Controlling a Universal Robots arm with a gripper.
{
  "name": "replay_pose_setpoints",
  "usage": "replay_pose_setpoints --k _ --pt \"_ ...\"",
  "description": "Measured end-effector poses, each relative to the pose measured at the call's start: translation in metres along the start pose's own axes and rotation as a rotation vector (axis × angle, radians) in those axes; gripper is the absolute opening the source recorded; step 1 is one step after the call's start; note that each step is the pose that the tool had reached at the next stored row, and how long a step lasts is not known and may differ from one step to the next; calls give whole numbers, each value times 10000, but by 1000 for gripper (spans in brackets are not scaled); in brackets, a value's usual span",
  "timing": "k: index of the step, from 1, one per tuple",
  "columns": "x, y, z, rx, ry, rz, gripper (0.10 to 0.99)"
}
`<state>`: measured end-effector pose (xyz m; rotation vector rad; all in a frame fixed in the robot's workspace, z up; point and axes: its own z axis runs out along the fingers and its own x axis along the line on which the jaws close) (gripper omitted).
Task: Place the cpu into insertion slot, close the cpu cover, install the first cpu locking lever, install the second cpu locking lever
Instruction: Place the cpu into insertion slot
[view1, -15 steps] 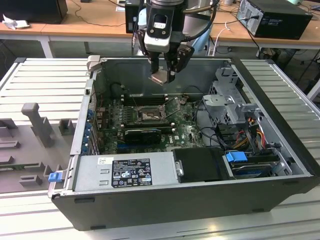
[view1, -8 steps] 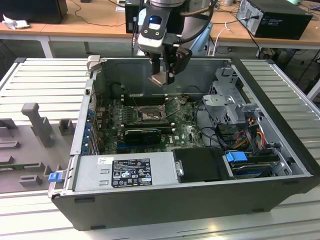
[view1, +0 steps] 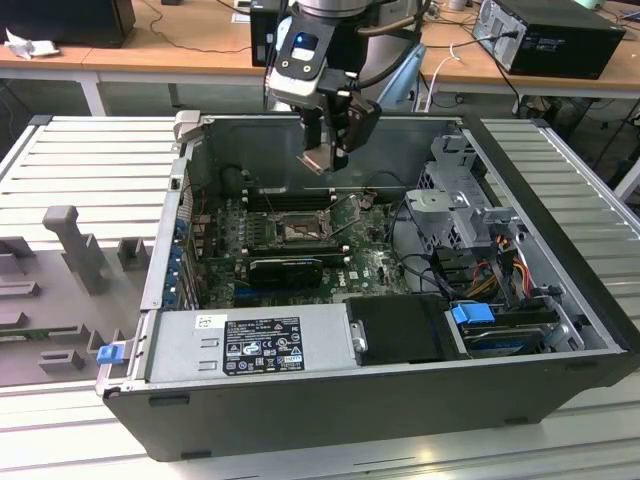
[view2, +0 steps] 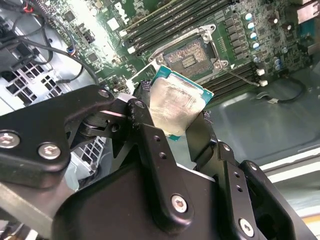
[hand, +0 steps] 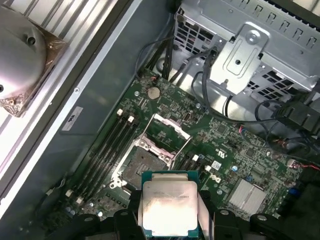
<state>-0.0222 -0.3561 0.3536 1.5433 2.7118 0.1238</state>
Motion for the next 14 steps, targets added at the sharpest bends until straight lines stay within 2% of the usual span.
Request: replay_pose_setpoints --k 6,14 --pt "0 -1 23 -23 -80 1012 529" --pt "-1 -3 38 -41 -144 1830 529"
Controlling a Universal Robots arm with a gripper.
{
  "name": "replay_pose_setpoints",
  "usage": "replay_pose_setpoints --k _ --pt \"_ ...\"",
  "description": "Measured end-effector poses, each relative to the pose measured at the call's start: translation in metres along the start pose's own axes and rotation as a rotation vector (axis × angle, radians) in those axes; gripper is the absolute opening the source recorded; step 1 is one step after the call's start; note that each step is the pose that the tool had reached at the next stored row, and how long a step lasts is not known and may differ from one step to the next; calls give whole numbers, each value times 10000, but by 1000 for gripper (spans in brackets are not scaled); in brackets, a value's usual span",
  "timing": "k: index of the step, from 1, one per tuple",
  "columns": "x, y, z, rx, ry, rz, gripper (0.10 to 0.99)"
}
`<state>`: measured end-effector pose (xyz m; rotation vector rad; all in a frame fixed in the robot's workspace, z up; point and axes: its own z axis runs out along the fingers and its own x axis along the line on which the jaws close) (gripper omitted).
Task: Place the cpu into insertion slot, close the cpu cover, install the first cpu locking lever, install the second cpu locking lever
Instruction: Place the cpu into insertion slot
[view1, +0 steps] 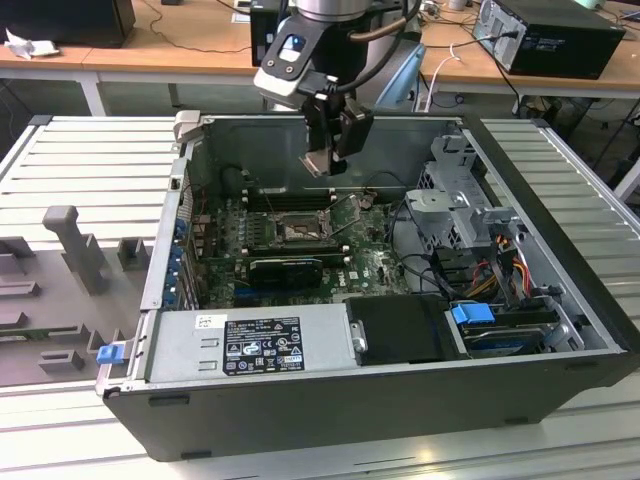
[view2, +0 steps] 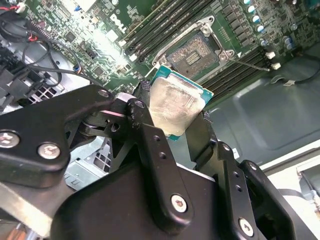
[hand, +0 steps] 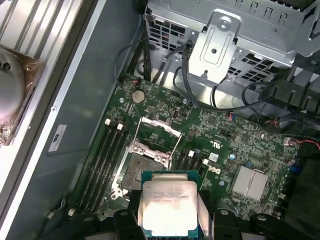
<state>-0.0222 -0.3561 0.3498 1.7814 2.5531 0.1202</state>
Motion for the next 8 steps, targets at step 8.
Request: replay_pose_setpoints --k 8 --pt "-1 -2 21 -13 -46 583 529"
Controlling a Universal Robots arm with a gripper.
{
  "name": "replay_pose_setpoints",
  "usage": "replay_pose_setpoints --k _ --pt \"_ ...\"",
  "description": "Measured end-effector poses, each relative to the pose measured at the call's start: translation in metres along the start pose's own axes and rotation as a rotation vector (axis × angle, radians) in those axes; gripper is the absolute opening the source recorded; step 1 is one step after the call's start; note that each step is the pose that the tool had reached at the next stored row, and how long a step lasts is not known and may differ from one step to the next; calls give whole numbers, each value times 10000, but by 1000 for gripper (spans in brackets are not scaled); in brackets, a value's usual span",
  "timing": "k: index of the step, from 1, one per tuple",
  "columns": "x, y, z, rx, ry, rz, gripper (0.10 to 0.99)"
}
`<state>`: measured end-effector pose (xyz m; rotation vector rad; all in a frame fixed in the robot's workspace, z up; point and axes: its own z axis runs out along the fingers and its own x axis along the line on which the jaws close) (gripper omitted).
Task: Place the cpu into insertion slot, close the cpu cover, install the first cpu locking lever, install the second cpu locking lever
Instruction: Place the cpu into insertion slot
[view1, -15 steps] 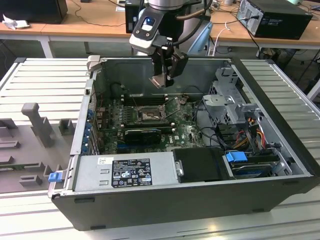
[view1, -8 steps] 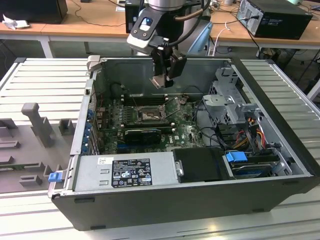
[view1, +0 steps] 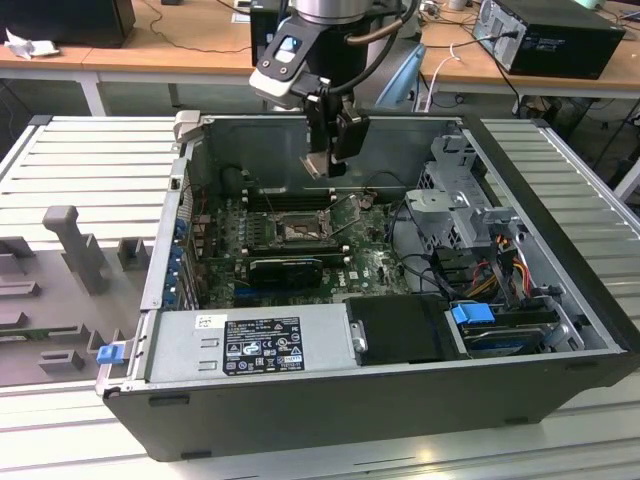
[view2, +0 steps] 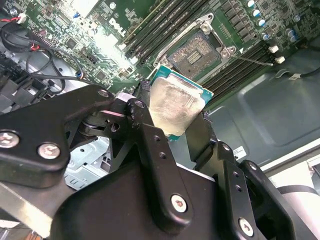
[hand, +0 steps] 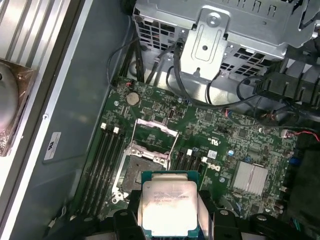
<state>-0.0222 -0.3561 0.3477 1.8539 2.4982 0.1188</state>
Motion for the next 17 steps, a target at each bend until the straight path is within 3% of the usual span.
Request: replay_pose_setpoints --k 17 --pt "-2 -6 75 -19 -64 815 529"
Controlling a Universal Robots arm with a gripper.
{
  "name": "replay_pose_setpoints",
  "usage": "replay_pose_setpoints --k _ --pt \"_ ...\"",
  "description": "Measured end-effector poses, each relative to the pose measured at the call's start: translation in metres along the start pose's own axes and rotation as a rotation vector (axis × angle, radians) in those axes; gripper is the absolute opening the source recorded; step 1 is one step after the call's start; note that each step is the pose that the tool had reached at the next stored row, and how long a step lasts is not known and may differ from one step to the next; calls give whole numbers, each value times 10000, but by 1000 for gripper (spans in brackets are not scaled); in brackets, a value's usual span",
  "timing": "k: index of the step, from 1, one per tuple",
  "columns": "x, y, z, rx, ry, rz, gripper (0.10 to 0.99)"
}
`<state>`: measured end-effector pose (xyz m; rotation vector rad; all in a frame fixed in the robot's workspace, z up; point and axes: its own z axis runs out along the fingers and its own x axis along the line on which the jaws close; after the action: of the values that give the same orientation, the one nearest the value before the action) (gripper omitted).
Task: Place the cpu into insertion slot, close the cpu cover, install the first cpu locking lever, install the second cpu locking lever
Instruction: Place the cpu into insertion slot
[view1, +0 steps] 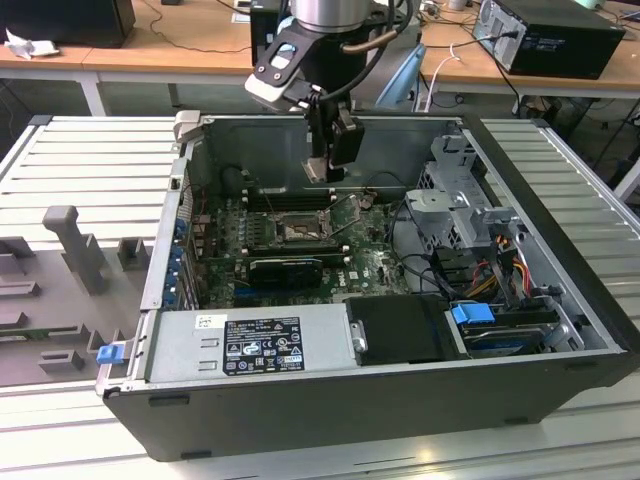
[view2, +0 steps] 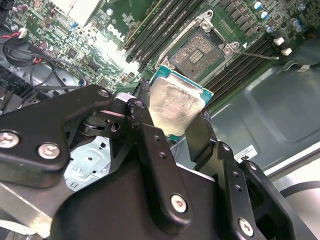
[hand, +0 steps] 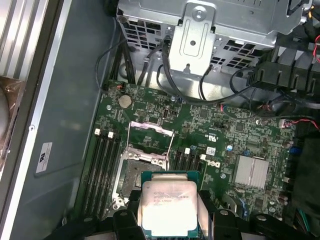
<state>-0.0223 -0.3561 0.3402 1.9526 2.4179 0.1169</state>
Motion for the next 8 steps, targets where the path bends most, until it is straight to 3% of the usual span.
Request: replay_pose_setpoints --k 3,8 --pt "-1 -4 53 0 -1 15 529" --pt "-2 -6 77 -1 -6 67 529"
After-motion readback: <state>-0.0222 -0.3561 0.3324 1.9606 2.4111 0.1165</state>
